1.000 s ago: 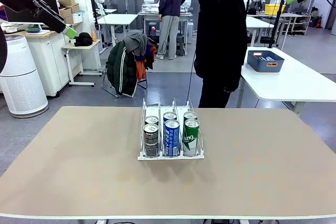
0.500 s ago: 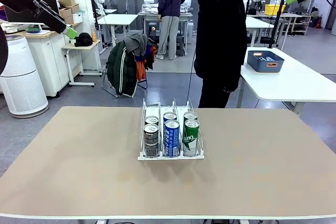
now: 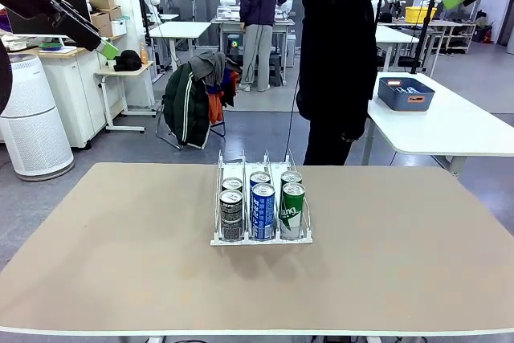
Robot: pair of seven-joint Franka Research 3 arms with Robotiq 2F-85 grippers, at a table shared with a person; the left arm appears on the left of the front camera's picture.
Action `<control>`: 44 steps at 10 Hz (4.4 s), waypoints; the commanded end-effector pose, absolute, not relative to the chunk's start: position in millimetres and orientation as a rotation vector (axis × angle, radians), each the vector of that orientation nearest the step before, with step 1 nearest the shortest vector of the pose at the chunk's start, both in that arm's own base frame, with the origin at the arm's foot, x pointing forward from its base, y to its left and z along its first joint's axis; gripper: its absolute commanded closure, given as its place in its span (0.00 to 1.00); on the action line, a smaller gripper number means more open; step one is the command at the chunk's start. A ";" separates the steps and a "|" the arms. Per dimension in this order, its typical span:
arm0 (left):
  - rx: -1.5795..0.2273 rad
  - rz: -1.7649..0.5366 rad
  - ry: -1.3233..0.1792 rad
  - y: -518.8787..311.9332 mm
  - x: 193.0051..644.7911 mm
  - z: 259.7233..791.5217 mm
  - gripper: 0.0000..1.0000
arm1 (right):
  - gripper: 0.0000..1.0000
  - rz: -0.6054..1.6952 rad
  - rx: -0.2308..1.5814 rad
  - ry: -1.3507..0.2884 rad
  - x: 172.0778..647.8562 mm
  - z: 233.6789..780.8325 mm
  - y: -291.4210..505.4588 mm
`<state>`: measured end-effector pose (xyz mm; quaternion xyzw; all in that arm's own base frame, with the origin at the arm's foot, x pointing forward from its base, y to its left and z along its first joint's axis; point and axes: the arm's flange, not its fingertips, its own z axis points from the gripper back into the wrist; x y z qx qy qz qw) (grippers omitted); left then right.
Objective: Fill the beverage cans into the dispenser.
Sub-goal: Pick up the Sprite handed by the human.
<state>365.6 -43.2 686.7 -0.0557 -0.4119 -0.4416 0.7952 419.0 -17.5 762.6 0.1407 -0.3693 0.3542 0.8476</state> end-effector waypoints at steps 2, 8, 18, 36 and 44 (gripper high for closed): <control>-0.115 -0.951 -0.889 -41.9 365.8 685.4 0.00 | 0.00 0.775 0.312 -0.774 383.3 764.9 -3.7; -0.115 -0.951 -0.889 -41.9 365.8 685.4 0.00 | 0.00 0.825 0.305 -0.808 359.0 779.9 2.4; -0.060 -0.960 -0.895 -38.2 352.6 712.7 0.00 | 0.00 0.825 0.305 -0.808 359.0 779.9 2.4; -0.192 -0.904 -0.893 -53.4 303.8 790.6 0.00 | 0.00 0.825 0.305 -0.808 359.0 779.9 2.4; -0.291 -0.942 -0.847 -68.6 299.8 790.9 0.00 | 0.00 0.825 0.305 -0.808 359.0 779.9 2.4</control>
